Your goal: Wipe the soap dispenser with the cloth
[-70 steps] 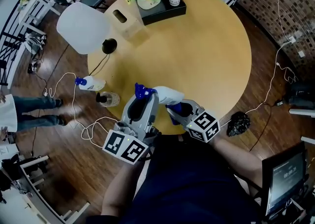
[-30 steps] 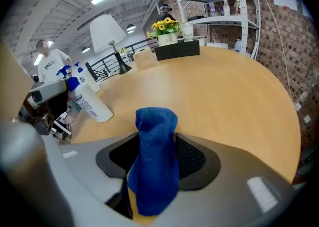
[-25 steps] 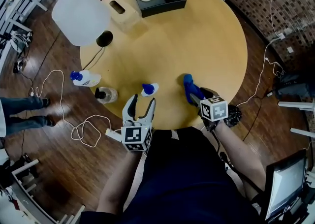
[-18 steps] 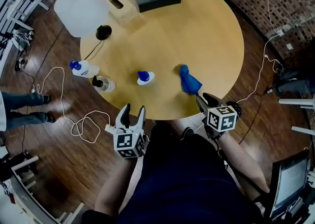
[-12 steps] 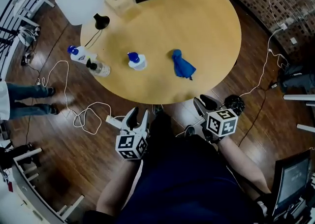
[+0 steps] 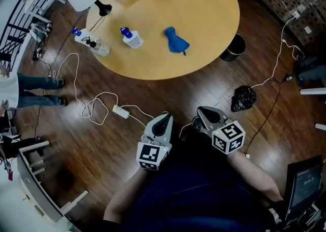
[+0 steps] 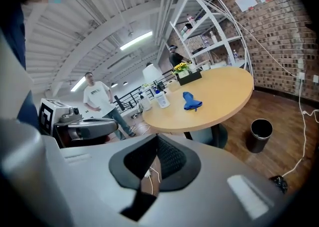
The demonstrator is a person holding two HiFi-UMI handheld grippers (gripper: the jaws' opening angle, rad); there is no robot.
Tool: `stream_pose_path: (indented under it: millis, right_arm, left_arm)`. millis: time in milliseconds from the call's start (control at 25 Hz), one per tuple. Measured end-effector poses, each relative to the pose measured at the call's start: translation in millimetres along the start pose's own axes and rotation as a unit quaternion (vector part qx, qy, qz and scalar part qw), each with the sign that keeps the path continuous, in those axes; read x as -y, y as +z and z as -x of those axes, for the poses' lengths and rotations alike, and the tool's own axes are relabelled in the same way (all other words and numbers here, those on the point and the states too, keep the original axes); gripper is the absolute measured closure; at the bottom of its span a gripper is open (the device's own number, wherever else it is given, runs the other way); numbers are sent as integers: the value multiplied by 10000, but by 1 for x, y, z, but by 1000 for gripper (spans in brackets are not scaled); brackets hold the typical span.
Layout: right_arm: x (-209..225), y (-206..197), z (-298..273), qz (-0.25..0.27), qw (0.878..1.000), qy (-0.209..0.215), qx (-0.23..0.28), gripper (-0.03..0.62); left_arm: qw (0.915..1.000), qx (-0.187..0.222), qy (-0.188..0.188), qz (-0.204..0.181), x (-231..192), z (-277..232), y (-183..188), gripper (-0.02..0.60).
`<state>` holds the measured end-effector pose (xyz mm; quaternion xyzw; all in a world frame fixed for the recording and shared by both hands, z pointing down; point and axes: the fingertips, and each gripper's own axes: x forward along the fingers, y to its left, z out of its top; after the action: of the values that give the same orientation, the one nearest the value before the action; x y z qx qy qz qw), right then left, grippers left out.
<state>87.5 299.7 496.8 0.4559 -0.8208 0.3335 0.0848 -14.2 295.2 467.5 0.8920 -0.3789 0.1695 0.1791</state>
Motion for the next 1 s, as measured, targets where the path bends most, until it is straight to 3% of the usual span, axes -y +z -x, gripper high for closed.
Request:
stream_pose_path:
  millis: [200, 520, 1000]
  right_arm:
    - [-16, -1, 5, 229, 9997, -7, 68, 585]
    - [-55, -21, -11, 621, 9980, 46, -118, 583]
    - [-77, -6, -22, 989, 9951, -27, 25, 583]
  left_arm:
    - [9986, 11, -66, 524, -3, 10, -8, 578]
    - [9958, -64, -267, 871, -8, 39, -40, 578]
    - [9962, 94, -395, 771, -23, 50, -30, 578]
